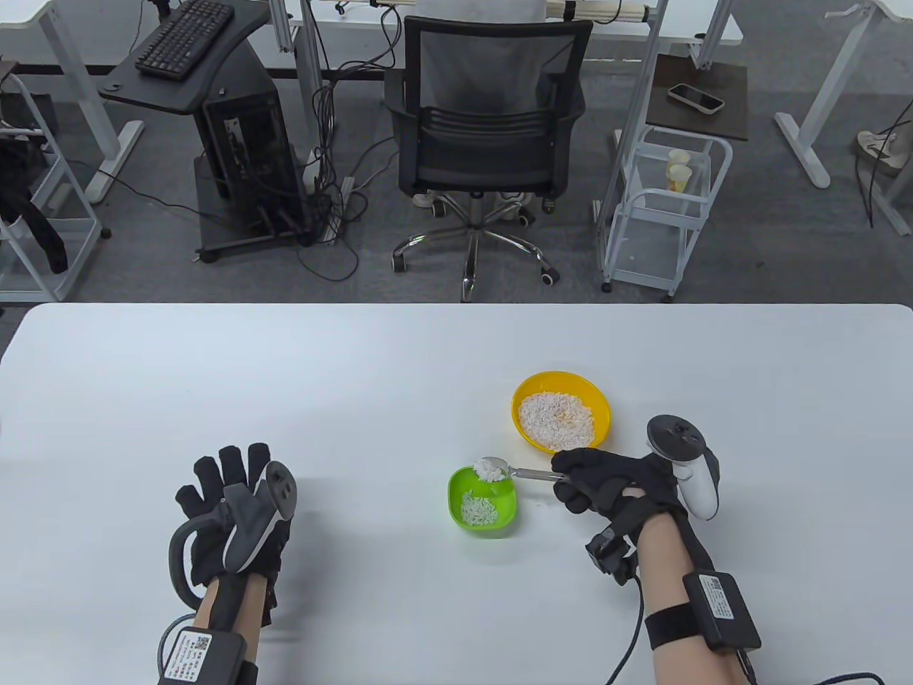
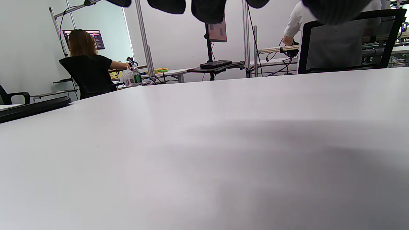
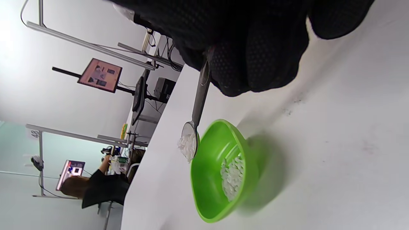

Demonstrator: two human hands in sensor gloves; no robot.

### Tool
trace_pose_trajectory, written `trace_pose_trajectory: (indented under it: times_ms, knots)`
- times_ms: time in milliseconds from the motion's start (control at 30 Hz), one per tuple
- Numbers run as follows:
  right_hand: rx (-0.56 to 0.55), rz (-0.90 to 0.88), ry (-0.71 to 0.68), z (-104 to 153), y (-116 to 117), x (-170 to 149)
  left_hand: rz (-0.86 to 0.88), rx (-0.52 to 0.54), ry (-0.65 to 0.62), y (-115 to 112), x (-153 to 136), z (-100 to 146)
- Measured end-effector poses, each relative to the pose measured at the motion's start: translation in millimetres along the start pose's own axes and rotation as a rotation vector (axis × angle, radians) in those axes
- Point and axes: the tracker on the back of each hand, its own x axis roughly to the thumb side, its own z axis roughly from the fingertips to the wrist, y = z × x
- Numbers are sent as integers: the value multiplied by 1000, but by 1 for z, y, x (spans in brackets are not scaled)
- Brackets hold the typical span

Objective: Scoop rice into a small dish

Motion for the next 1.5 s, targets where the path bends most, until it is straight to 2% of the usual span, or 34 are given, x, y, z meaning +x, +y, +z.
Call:
trace_pose_trajectory:
  times_ms: [100, 567, 800, 1033, 1300, 1500]
  knots:
    - [-13, 74, 11, -1, 5, 3, -6, -2, 1, 0, 0, 0]
    - [-71, 178, -47, 1, 21, 15, -12, -2, -5, -1, 2, 0]
    - [-85, 143, -87, 5, 18, 19, -11, -3, -5, -1, 2, 0]
    - [-156, 42, -145, 14, 3, 23, -11, -5, -3, -1, 2, 0]
    - [-275, -92, -168, 24, -19, 17, -17, -7, -3, 0, 2, 1]
    - [-492, -153, -166, 29, -28, 10, -19, -15, -1, -1, 2, 2]
